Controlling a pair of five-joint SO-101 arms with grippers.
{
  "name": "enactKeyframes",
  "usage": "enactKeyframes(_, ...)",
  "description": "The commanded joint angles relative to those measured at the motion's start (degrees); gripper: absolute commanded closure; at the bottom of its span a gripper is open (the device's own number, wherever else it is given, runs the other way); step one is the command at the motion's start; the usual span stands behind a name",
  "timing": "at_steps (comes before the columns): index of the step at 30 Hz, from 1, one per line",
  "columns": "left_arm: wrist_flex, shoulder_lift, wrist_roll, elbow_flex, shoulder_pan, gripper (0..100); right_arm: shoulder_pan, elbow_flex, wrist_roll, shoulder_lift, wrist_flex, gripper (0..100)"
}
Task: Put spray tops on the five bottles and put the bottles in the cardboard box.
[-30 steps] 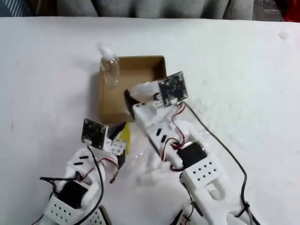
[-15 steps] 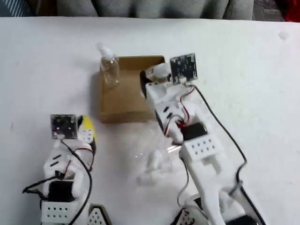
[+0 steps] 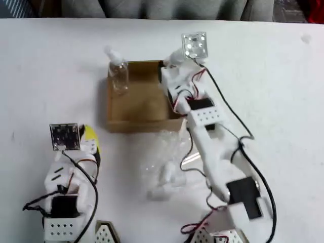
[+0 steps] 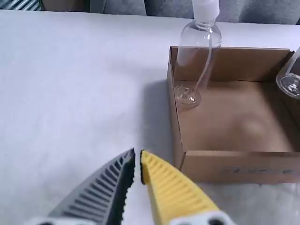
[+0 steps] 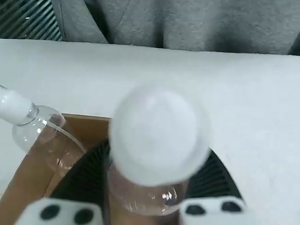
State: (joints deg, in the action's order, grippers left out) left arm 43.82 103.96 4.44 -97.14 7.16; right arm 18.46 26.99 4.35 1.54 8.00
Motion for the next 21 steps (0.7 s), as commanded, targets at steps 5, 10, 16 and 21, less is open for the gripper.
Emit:
enactKeyframes(5,0.1,0.7,-0.5,0.2,0.5,98,-0.7,-13.2,-0.7,-9.2,-1.3,98.4)
enactKeyframes(10,0.1,0.7,-0.5,0.2,0.5,98,-0.7,-17.2,-0.7,-13.7,-1.3,98.4)
enactKeyframes(16,-0.1,0.7,-0.6,0.2,0.5,98,-0.7,-21.6,-0.7,-18.8,-1.2,98.4)
enactKeyframes(21,-0.3,0.7,-0.6,0.2,0.5,98,-0.7,-23.7,-0.7,-21.8,-1.2,98.4)
